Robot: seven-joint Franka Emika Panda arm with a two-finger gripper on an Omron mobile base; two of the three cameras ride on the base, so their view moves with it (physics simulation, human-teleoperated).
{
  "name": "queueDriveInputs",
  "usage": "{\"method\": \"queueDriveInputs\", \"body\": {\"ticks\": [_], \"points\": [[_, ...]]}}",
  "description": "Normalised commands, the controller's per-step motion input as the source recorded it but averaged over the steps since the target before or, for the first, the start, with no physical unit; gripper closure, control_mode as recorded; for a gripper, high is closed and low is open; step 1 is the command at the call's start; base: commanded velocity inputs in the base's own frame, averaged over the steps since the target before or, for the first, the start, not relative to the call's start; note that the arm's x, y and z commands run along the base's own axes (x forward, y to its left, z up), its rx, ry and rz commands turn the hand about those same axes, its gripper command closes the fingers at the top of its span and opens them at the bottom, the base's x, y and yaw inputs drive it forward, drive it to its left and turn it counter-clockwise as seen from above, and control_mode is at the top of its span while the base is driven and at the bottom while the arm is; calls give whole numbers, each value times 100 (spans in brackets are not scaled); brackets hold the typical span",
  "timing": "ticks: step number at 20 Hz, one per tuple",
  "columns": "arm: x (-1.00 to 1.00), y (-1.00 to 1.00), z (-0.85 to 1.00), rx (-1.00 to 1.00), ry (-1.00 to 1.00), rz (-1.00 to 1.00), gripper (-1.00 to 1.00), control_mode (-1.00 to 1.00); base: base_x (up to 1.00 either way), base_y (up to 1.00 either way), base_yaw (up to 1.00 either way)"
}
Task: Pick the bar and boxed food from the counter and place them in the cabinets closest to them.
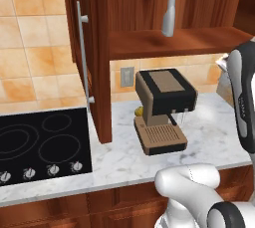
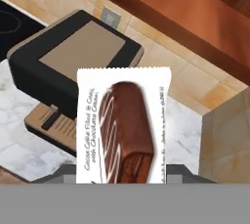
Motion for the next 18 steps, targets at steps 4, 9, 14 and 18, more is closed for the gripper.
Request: {"method": "queueDriveInputs", "body": {"ticks": [4, 9, 14, 18], "points": [[3, 0, 39, 3, -11, -10, 100, -100, 0, 0, 0], [11, 0, 5, 4, -12, -7, 100, -100, 0, 0, 0], [11, 0, 0, 5, -15, -8, 100, -100, 0, 0, 0], [10, 0, 1, 6, -13, -6, 100, -100, 0, 0, 0]]}}
